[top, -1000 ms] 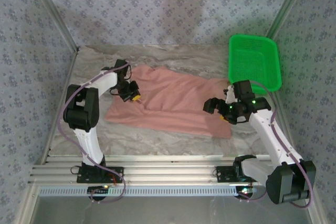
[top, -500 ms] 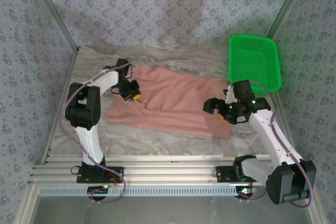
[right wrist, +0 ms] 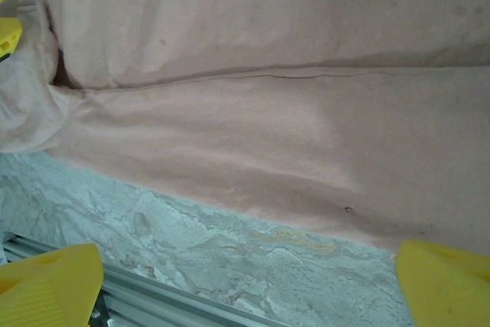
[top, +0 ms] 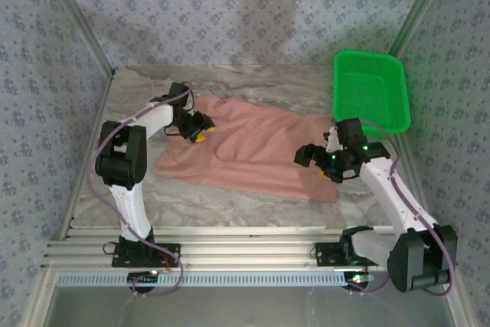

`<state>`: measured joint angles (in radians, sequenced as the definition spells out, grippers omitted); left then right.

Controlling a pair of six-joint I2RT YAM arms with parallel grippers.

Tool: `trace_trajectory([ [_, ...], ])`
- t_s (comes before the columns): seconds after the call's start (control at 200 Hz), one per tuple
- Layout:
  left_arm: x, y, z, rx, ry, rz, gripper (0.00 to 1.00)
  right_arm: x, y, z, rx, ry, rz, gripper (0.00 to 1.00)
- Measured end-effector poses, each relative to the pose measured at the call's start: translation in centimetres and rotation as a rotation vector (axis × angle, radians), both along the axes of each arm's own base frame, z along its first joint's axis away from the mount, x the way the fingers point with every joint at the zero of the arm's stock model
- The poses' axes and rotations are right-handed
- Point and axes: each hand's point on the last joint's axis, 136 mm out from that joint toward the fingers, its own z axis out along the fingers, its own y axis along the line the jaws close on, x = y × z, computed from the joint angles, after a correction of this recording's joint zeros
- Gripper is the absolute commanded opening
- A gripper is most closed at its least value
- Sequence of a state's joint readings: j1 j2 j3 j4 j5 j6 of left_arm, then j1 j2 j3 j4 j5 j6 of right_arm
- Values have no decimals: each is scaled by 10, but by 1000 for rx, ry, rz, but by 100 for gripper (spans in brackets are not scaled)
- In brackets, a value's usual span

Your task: Fold and stack the t-shirts

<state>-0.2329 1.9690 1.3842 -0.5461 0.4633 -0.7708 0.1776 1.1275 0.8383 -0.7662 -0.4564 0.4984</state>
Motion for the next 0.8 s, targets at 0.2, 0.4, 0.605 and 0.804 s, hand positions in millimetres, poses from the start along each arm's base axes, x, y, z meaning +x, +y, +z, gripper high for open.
trace_trajectory([
  [0.2, -10, 42, 19, 51, -7, 84, 89, 1, 5, -11, -15, 35, 10, 100],
  [0.4, -38, 97, 85, 92, -156, 203, 88, 0, 8, -29, -57, 100, 7, 100],
  [0.605, -80, 100, 34, 96, -31, 226, 75, 8, 28, -52, -74, 145, 22, 100],
  [0.804, -78, 79, 7, 89, 3, 202, 54, 20, 52, -75, -104, 173, 46, 99],
])
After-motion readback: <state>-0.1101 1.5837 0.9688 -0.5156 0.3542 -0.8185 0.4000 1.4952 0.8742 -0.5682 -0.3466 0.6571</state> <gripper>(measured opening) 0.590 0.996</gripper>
